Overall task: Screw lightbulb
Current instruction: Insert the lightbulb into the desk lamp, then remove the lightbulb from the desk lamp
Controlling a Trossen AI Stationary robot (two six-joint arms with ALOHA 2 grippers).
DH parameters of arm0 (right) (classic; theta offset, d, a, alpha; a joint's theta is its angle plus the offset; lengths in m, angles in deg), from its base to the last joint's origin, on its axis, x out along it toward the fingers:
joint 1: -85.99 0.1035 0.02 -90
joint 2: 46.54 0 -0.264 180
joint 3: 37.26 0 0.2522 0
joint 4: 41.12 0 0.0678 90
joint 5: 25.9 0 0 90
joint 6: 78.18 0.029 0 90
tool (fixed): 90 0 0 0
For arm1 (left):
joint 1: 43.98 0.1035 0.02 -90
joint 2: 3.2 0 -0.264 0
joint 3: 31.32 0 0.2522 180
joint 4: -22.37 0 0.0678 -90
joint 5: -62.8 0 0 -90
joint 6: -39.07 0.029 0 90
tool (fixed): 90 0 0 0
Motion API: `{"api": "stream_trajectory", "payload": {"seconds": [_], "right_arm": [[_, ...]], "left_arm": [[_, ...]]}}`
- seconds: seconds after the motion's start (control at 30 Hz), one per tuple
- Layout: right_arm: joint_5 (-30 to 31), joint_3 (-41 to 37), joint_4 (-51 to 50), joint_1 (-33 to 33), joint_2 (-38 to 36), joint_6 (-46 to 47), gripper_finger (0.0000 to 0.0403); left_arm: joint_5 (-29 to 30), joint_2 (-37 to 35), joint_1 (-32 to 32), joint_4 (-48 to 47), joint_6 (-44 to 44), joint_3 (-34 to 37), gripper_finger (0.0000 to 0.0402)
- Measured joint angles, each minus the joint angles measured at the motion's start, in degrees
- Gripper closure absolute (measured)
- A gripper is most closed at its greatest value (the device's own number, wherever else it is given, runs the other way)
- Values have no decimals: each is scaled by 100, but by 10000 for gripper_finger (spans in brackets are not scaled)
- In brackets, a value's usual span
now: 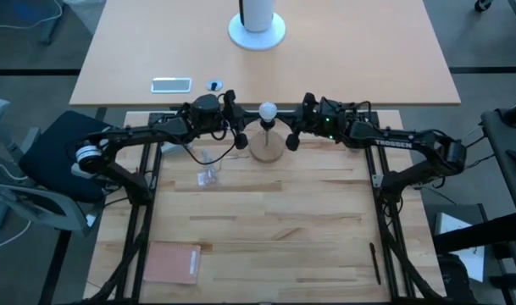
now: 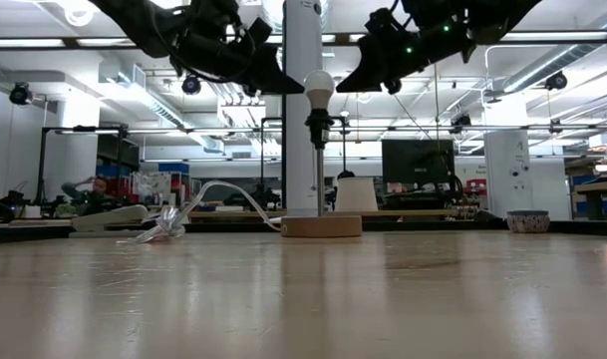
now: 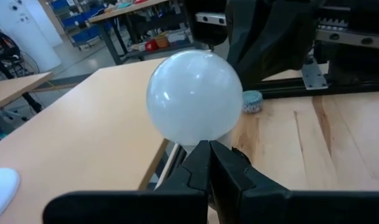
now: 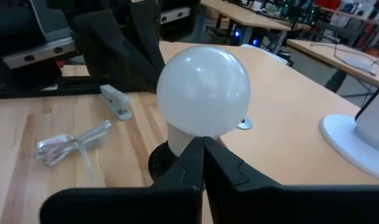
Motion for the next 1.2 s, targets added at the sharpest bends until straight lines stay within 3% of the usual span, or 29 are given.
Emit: {"api": "stream_trajectory", "payload": {"seconds": [0.27, 0.47, 0.7, 0.87, 1.03, 1.2], "right_arm": [[22, 0, -518, 98, -276, 93, 403], [-154, -63, -673, 393, -388, 85, 403], [-297, -143, -670, 796, -401, 79, 403], [-385, -254, -654, 1206, -615, 84, 403], [-379, -374, -677, 1739, -828, 123, 403], [51, -445, -657, 2308, -938, 87, 403]], "left_arm": [[-63, -308, -132, -358, -98, 0, 401], [-913, -537, -368, -642, -101, 0, 401], [-902, -924, -866, -757, -199, 104, 401], [-181, -1303, -1448, -420, -380, 576, 401], [467, -1623, -2147, 841, -693, 1361, 402], [1313, -1835, -2701, 1461, -693, 1839, 401]]}}
